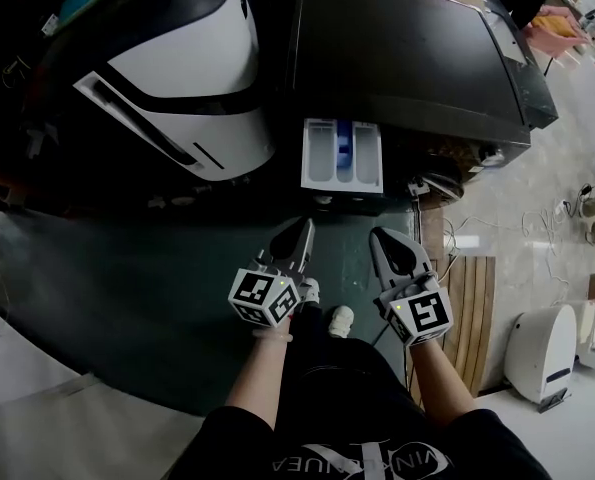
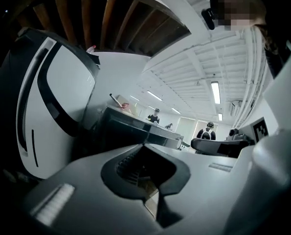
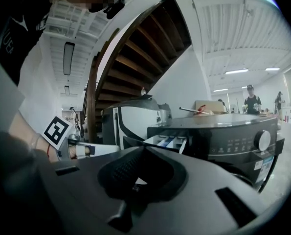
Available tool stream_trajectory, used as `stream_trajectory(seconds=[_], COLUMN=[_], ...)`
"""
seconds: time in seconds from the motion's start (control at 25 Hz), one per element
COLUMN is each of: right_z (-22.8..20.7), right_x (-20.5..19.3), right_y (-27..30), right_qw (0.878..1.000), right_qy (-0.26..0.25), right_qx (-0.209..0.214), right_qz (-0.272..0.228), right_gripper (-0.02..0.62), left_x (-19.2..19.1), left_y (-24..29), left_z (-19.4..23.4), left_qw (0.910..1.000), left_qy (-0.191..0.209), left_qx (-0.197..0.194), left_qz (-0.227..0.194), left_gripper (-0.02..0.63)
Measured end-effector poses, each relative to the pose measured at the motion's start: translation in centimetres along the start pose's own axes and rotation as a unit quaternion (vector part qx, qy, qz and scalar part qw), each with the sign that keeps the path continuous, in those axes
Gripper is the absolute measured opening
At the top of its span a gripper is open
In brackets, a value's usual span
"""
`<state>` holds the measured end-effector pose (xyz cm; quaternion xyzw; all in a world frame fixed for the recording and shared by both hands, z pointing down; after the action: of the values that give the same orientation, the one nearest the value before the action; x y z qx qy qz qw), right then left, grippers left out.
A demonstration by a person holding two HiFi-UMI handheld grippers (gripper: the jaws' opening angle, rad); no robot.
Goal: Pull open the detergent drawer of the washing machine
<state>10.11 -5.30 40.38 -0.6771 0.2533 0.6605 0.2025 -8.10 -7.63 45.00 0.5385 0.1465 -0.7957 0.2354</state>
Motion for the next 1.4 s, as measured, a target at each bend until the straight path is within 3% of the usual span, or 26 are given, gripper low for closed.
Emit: stream_trajectory(seconds=[0.4,1.4], right_z=[0.5,1.5], right_x=[4.1,10.2], right_y=[-0.9,-3.4], right_qw=[1.0,0.998], right_qy=[-0.011,-0.03], right_qx=[-0.001,0.0], right_qz=[-0.019,-0.059], right_gripper=[0.018,0.018], left_x=[5.2,12.0], left_y=[-1.5,-5.1], left_z=[-1.8,-5.1], left_qw=[0.9985,0.9898], left_qy=[0.051,0.131], left_qx=[0.008,0.022], left_qz=[-0.015,-0.052], left_gripper=[0.009,0.009])
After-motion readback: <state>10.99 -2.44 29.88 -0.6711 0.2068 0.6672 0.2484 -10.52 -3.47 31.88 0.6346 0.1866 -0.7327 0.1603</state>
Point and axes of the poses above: the fingertips, and each gripper's own axes: y forward along the fingers, z to its left, x out of its top, the point moved 6 cm from there along -y, backward along the fingers, and after that the axes turned 7 degrees about -z, right-handed, at the moved point
